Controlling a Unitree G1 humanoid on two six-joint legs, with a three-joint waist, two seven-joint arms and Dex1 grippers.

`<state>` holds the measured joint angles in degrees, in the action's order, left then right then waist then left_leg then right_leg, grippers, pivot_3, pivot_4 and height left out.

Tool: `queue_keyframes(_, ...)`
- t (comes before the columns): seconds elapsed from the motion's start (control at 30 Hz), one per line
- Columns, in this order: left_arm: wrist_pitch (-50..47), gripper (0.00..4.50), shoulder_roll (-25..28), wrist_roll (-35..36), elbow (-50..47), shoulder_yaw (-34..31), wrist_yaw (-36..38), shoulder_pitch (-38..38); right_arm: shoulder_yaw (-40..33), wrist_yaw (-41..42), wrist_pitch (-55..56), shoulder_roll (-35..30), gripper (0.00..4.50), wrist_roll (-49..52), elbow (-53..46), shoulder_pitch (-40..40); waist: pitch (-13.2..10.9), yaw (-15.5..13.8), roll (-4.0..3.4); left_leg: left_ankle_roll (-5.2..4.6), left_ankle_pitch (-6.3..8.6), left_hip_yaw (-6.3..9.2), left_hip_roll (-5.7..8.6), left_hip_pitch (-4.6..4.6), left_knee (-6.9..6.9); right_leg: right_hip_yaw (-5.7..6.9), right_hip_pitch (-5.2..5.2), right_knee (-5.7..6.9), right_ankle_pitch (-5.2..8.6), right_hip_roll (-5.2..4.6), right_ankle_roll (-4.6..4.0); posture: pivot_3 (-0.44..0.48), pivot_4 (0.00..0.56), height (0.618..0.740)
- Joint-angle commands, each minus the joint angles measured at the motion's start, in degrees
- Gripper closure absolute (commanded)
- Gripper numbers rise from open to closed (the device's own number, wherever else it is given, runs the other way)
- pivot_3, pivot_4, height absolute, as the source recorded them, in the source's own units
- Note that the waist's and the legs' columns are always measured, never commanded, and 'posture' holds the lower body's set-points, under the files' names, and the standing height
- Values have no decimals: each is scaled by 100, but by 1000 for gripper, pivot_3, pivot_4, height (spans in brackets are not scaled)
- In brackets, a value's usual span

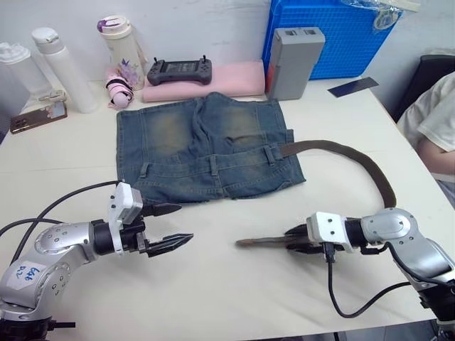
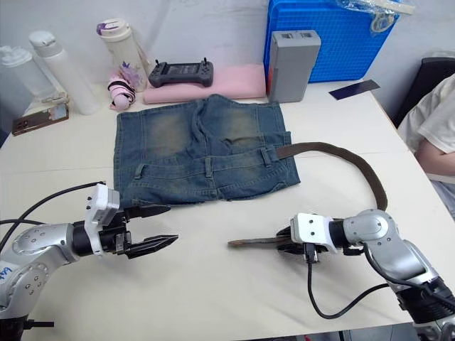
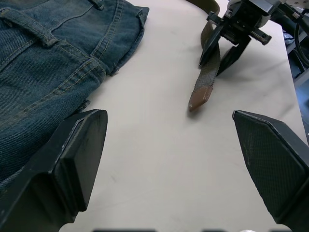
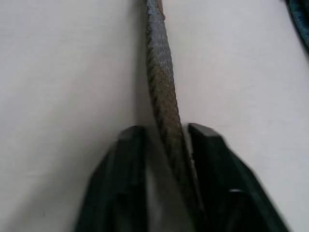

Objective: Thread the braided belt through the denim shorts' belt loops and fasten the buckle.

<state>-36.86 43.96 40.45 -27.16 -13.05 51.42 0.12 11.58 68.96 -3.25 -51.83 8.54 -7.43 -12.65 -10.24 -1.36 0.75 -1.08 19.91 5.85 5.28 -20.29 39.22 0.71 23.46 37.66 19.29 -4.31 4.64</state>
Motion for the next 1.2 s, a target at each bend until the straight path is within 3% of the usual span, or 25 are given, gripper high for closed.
queue_keyframes(0.03, 11, 0, 54, 179, -346, 81, 113, -115, 25, -181, -35, 1, 4484, -338, 241, 3, 1, 0, 1, -1, 1, 1, 0, 9, -4, 0, -11, -7, 0, 0, 0, 0, 150, 709)
queue_keyframes(0.3, 78, 0, 65, 114, -161, 814, 700, -913, -47, 70, -281, 107, 4484, 163, -655, -289, -3, 11, -5, 0, 0, 2, -1, -2, -4, 1, 3, -4, 0, 1, 1, 0, 150, 709)
queue_keyframes(0.5, 461, 0, -215, -438, 448, 1646, 1025, -1607, -5, 4, -855, 223, 4484, 275, -1330, -675, -5, 0, -8, 1, 1, 2, -4, -9, -11, 2, 14, -8, 0, 5, 0, 0, 150, 709)
queue_keyframes(0.7, 745, 0, -530, -860, 1128, 1980, 1071, -2073, -48, -66, -1338, 257, 4484, 424, -1800, -801, -5, -15, -8, -2, 2, 6, -2, -18, -11, 5, 18, -15, 0, 4, 0, 0, 150, 709)
queue_keyframes(0.8, 607, 822, -604, -715, 1234, 1921, 1164, -2166, -62, -126, -1456, 227, 4500, 393, -1867, -798, -5, -10, -8, -2, 2, 6, -2, -19, -10, 6, 19, -15, 0, 4, 0, 0, 150, 709)
queue_keyframes(1.07, 587, 4472, -539, -893, 1271, 1989, 1239, -2156, -125, -259, -1714, 236, 4500, 479, -2042, -772, -5, -3, -8, -1, 2, 6, -3, -19, -11, 5, 22, -12, 0, 5, 0, 0, 150, 709)
queue_keyframes(1.2, 536, 4472, -596, -927, 1373, 1993, 1183, -2225, -148, -318, -1812, 260, 4500, 519, -2061, -789, -5, -5, -8, -2, 2, 6, -2, -19, -11, 4, 23, -13, 0, 5, 0, 0, 150, 709)
